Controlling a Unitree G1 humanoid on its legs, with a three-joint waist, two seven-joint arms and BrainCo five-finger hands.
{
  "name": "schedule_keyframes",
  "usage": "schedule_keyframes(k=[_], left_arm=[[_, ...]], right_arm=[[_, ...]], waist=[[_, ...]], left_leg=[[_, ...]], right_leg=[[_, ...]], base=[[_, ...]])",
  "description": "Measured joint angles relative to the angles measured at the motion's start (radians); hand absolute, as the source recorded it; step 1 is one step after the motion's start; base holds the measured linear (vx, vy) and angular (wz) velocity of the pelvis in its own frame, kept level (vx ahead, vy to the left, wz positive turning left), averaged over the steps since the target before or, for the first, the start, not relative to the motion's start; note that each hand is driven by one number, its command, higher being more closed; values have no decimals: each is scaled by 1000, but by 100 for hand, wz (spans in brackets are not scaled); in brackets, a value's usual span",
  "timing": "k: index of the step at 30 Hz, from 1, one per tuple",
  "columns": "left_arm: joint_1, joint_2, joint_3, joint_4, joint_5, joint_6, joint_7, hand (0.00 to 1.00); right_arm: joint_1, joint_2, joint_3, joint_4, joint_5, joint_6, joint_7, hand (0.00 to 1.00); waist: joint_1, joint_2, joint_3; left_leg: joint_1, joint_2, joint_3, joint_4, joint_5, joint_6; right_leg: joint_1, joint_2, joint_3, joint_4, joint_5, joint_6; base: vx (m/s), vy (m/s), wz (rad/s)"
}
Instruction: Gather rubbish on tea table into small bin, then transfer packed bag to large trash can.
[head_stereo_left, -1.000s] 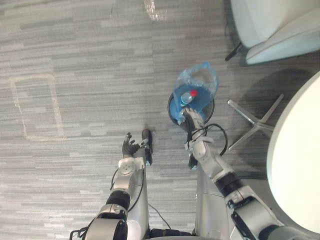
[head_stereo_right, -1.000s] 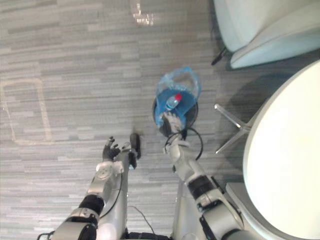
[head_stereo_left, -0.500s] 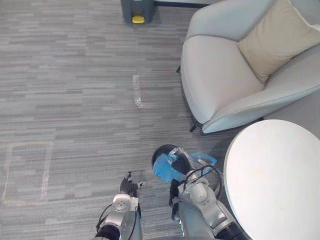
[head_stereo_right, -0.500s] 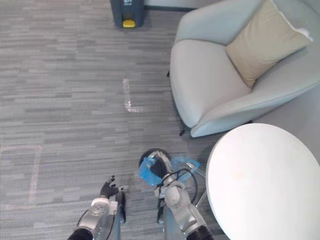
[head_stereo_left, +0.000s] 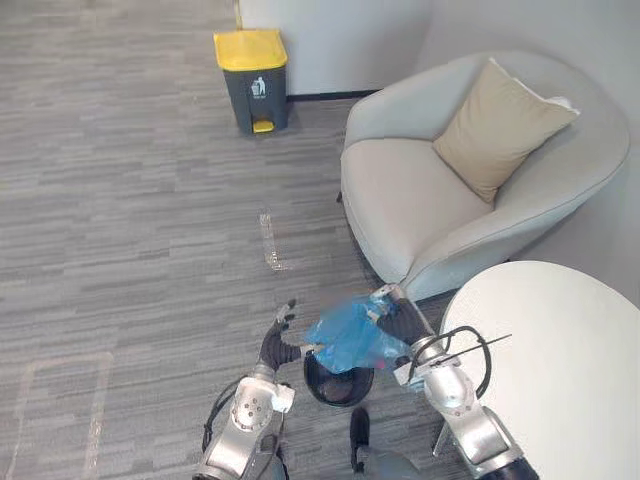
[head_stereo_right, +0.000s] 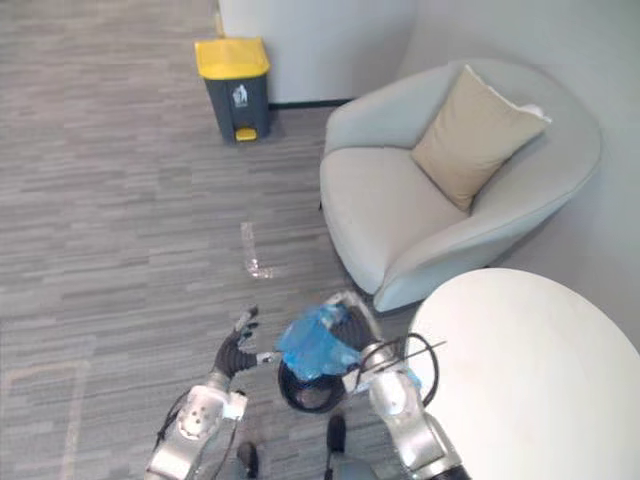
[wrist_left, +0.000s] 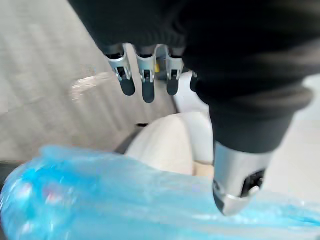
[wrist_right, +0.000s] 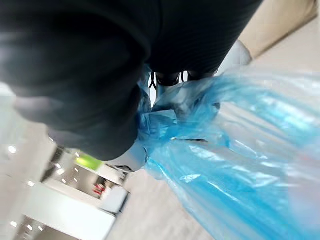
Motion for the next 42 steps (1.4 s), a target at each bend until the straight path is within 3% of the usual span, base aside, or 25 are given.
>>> schedule_keyframes(k=[2, 6, 11, 22, 29, 42], left_arm=[[-6, 22, -1, -70, 15, -36, 1, 0], [-40, 43, -8, -86, 26, -63, 1, 0], [-122, 77, -88, -86, 24, -64, -3, 0], [-192, 66, -210, -4, 5, -63, -64, 0], [-198, 46, -227, 85, 17, -52, -68, 0], [-181, 43, -183, 138, 87, -33, -79, 0]], right_arm=[[-2, -17, 0, -10, 58, -1, 21, 100], [-28, -18, 1, -38, 141, -12, 41, 100], [-110, -51, 32, -38, 213, -17, 59, 100], [-225, -54, 97, -31, 259, -17, 65, 100], [-273, -41, 102, -31, 293, -15, 69, 100], [-382, 50, 191, -31, 340, -9, 119, 100]], waist=[[0, 2, -11], [-1, 5, -38], [-3, 3, -59], [-21, 1, -82], [-27, -3, -84], [-25, -44, -101]], left_leg=[[21, -1, 6, -7, 0, 0], [32, -3, 15, -22, 0, 0], [44, -6, 23, -30, 1, 1], [53, -13, 36, -38, 1, 2], [54, -17, 34, -39, 4, 6], [60, -13, 31, -37, 4, 8]], right_leg=[[20, 3, 4, -11, 0, 0], [23, 4, 12, -16, 1, 1], [26, 4, 21, -17, 4, 4], [26, -3, 58, -33, 25, 7], [25, -4, 61, -32, 25, 8], [26, -1, 70, -19, 28, 4]], base=[[29, -20, -8], [10, -11, -5], [-8, -10, -5], [-34, -11, -7], [-30, -14, 0], [-24, -13, -1]])
